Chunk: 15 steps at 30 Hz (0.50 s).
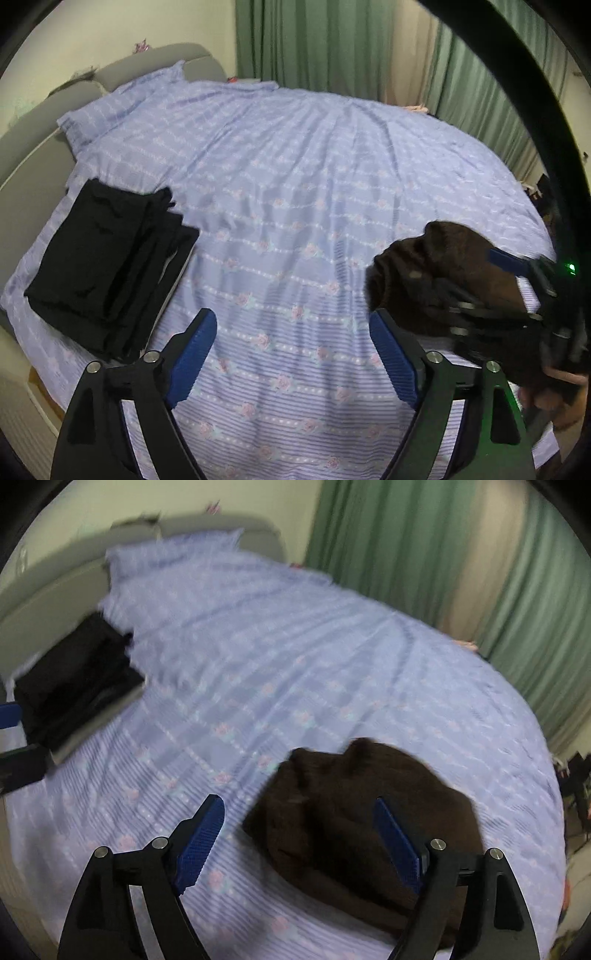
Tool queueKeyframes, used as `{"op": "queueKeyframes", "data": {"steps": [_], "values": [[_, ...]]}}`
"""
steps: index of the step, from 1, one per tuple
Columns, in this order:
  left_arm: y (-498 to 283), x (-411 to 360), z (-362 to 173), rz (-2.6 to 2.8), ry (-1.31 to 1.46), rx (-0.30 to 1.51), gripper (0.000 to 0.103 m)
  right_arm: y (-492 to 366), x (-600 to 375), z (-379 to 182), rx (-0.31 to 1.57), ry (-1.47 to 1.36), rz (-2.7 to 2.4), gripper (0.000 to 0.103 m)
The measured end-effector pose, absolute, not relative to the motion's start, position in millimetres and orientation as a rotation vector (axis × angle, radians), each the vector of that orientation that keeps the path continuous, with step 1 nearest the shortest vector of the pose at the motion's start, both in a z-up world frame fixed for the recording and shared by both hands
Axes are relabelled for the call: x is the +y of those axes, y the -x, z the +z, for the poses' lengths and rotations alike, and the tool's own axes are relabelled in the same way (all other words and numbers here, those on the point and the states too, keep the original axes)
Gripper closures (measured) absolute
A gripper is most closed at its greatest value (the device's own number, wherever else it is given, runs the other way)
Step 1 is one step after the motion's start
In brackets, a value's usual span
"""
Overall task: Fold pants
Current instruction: 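Lift the cuffs with the right tool and fold them onto the waistband, release, then grasp the folded pants with the left tool and lift them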
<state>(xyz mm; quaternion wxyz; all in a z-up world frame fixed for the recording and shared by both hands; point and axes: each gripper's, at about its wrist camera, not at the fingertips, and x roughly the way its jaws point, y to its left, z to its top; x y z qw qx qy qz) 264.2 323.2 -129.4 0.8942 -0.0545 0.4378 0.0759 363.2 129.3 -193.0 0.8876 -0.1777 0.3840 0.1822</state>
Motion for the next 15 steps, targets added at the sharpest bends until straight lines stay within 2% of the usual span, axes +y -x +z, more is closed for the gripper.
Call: {"op": "queueKeyframes", "data": {"steps": [6,15], "values": [[-293,277,-123,0.012,0.089,0.873,0.015,-353,25,-167,0.814,0.157,0.166,0.019],[-388,214,-149,-0.152,0.139,0.918,0.012,-376,-99,-201,0.953,-0.25,-0.073,0.019]]}}
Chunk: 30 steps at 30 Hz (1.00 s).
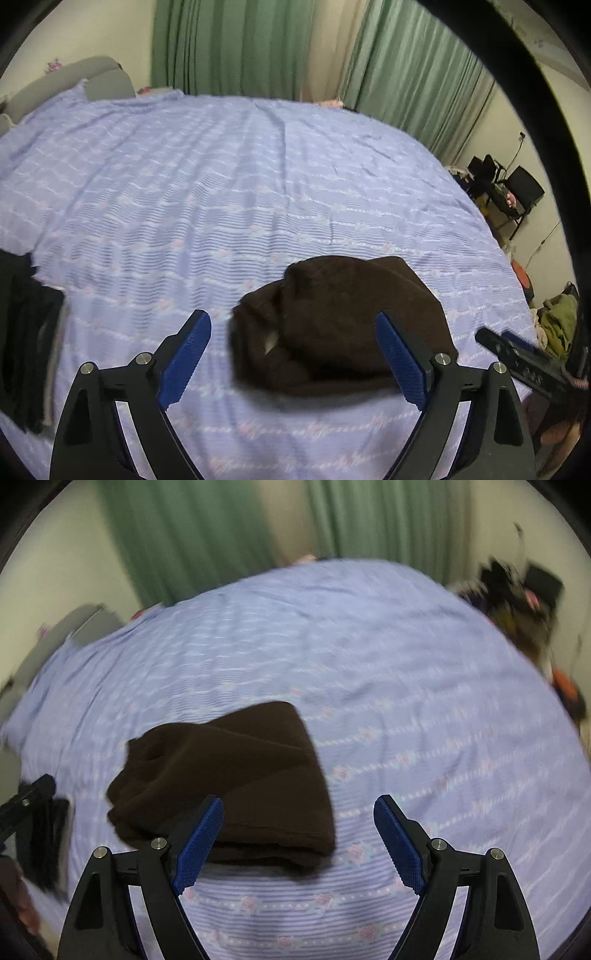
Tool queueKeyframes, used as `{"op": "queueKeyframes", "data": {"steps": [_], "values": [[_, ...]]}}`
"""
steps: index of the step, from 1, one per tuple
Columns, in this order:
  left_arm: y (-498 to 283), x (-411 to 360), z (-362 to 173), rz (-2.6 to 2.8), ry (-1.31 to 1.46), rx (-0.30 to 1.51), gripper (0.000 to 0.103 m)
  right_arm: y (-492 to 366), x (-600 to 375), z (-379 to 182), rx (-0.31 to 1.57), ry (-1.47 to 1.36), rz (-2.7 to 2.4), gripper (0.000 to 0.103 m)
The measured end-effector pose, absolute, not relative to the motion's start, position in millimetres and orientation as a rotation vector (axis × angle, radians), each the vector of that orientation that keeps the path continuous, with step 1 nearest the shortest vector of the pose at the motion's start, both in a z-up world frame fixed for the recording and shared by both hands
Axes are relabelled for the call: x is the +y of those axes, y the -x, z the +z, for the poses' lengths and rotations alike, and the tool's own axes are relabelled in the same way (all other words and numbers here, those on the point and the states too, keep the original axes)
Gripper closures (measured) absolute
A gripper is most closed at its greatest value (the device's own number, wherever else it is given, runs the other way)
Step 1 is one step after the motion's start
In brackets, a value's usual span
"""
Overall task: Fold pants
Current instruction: 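Grasp the folded pants with the left tool and lift them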
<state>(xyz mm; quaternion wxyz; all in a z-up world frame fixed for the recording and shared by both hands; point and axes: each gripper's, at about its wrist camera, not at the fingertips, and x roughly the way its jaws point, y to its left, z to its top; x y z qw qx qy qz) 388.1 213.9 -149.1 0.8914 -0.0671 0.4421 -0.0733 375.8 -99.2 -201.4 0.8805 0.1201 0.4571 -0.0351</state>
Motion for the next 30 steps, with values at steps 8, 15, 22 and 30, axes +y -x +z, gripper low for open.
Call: {"op": "queueKeyframes", "data": {"steps": [8,15,22,30], "values": [[-458,202,-215,-0.055,0.231,1.129,0.012,-383,-133,-239,1.031,-0.418,-0.114,0.019],[-460,198,-238,0.005,0.225,1.192,0.046,-389,-126,-255,1.078,-0.366,-0.066,0.019],[-410,214,-183,-0.007,0.203,1.009,0.064,-384,-123,-252,1.066,-0.386,-0.008,0.019],[-388,267,-206,0.12,0.366,1.068,0.059,-385,-105,-266,1.106,-0.347,0.047,0.019]]}}
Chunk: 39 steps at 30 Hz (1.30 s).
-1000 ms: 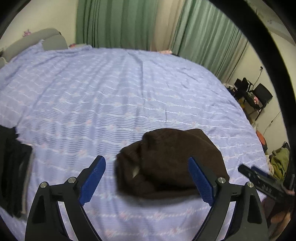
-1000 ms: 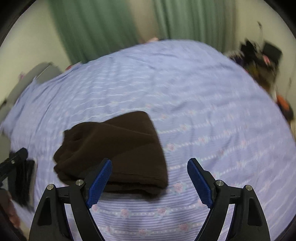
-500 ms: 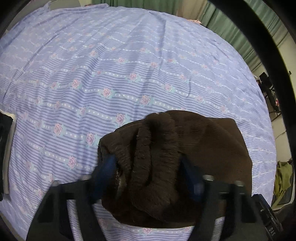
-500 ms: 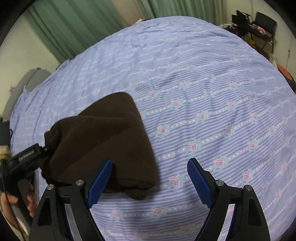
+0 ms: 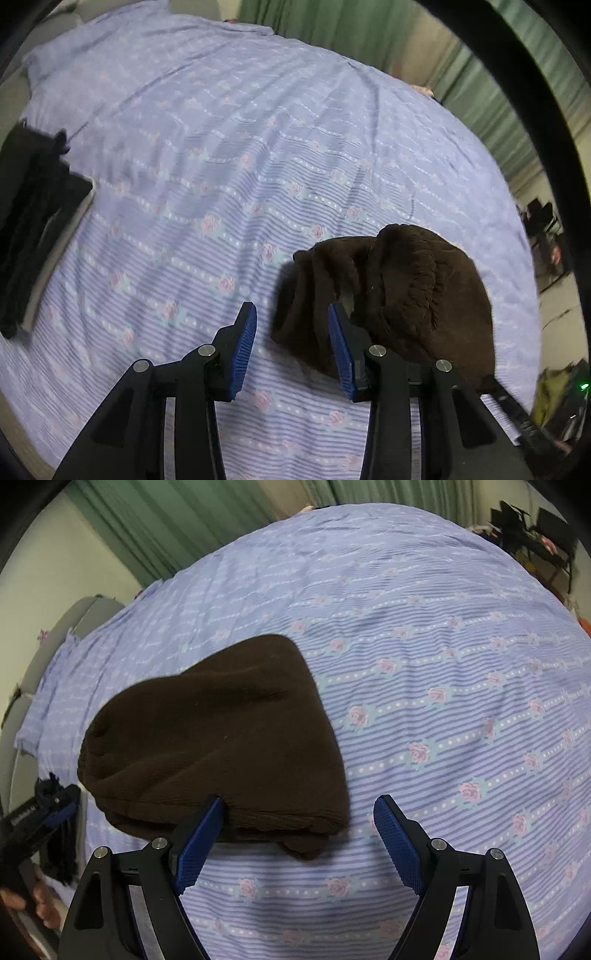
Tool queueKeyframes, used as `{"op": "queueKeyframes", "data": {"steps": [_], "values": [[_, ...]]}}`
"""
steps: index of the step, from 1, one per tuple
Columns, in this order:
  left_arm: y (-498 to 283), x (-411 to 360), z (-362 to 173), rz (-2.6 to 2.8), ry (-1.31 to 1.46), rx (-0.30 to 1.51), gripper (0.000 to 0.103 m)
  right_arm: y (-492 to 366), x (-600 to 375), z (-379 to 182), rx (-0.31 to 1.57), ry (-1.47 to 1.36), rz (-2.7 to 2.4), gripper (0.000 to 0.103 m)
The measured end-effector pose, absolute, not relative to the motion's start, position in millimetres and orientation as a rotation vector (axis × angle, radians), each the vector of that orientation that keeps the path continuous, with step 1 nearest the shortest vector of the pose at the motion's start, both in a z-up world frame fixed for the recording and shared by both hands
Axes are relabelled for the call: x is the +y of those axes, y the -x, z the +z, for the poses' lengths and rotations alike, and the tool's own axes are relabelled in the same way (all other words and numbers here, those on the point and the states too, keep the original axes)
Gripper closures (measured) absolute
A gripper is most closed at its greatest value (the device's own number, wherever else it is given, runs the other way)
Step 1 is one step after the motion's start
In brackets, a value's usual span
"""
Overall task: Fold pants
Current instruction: 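Grasp the folded pants with the left tool and lift them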
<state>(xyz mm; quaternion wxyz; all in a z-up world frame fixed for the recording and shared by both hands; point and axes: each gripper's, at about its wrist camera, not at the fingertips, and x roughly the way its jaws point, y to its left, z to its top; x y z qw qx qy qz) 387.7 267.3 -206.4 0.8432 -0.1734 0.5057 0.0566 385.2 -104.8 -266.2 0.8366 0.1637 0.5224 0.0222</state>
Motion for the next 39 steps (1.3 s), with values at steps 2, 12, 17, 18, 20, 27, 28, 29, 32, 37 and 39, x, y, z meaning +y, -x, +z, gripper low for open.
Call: {"op": "queueKeyframes", "data": {"steps": [2,12,17,18,20,27,28,29,32,37,39], "values": [[-387,254,-196,0.065,0.318,1.032,0.037,-385,-98,-268,1.111,-0.331,0.082,0.019],[-437,205,-220,-0.061,0.296,1.114,0.029,-380,-101,-264,1.116,-0.341,0.087,0.019],[-432,199,-221,-0.063,0.309,1.103,0.065,-378,-118,-250,1.08,-0.372,0.051,0.019],[-427,198,-214,-0.073,0.296,1.077,0.066,-378,-121,-247,1.068,-0.376,0.048,0.019],[-412,199,-195,-0.08,0.287,1.012,0.066,-380,-124,-241,1.047,-0.375,0.049,0.019],[-383,232,-216,0.0,0.33,1.043,0.059,-394,-120,-254,1.066,-0.368,0.068,0.019],[-384,236,-225,0.01,0.353,1.067,0.057,-395,-118,-260,1.084,-0.356,0.072,0.019],[-383,240,-234,0.018,0.379,1.086,0.048,-395,-116,-264,1.092,-0.347,0.077,0.019],[-379,250,-253,0.072,0.464,1.115,0.024,-396,-112,-276,1.125,-0.31,0.081,0.019],[-373,260,-279,0.066,0.685,1.147,0.024,-397,-114,-285,1.147,-0.319,0.079,0.019],[-375,261,-288,0.053,0.743,1.143,0.028,-398,-114,-288,1.154,-0.314,0.071,0.019]]}}
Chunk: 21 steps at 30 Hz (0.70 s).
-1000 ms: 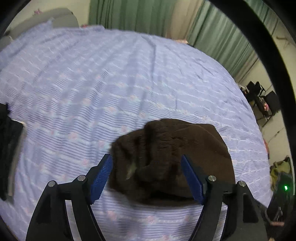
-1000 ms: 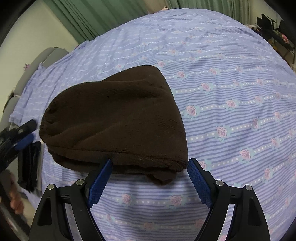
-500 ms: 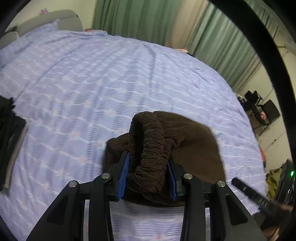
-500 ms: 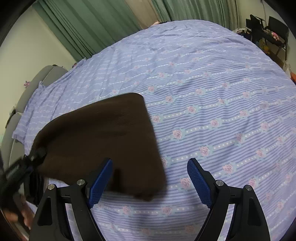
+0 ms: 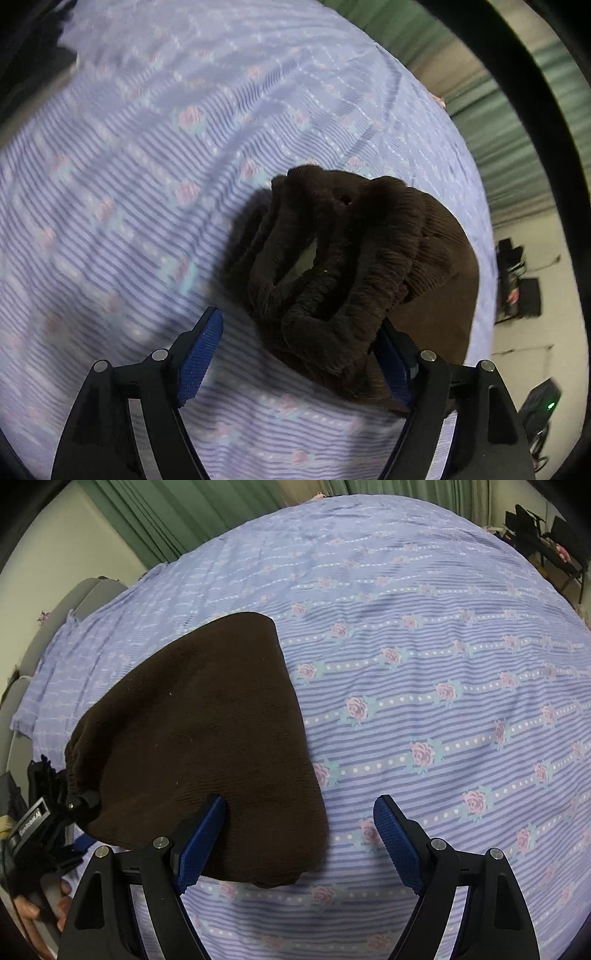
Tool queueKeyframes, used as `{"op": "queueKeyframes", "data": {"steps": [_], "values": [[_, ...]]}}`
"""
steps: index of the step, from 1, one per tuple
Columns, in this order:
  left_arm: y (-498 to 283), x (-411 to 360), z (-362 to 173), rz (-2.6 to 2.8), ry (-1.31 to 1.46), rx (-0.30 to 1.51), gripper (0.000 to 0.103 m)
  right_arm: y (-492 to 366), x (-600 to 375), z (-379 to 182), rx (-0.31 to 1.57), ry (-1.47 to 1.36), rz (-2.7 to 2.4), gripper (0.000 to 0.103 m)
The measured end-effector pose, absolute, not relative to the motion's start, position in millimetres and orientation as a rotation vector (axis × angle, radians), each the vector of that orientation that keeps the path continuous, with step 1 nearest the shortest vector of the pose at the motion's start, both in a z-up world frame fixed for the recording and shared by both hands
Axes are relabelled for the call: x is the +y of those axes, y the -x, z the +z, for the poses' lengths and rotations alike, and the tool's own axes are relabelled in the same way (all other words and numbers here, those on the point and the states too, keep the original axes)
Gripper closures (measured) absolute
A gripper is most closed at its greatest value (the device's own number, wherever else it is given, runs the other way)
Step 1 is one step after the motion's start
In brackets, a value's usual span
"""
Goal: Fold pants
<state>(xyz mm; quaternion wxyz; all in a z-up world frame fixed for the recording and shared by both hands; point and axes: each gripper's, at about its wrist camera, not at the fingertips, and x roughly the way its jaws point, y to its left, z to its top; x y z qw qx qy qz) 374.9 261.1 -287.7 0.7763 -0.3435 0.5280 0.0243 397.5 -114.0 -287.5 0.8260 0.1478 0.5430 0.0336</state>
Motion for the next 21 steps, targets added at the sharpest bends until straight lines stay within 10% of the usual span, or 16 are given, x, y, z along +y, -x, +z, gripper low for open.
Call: {"op": "queueKeyframes", "data": {"steps": [6,10,16,21], "values": [[-386,252,-278,0.018,0.716,1.124,0.063,-396,-110,-292,1.163,-0.316,0.072,0.02],[-384,237,-230,-0.062,0.511,1.007,0.067,-392,-111,-293,1.166,-0.347,0.081,0.02],[-408,265,-267,-0.027,0.59,1.103,0.061,-393,-94,-290,1.163,-0.314,0.109,0.02],[-396,276,-276,0.007,0.612,1.13,0.025,-392,-80,-278,1.129,-0.209,0.118,0.02]]}}
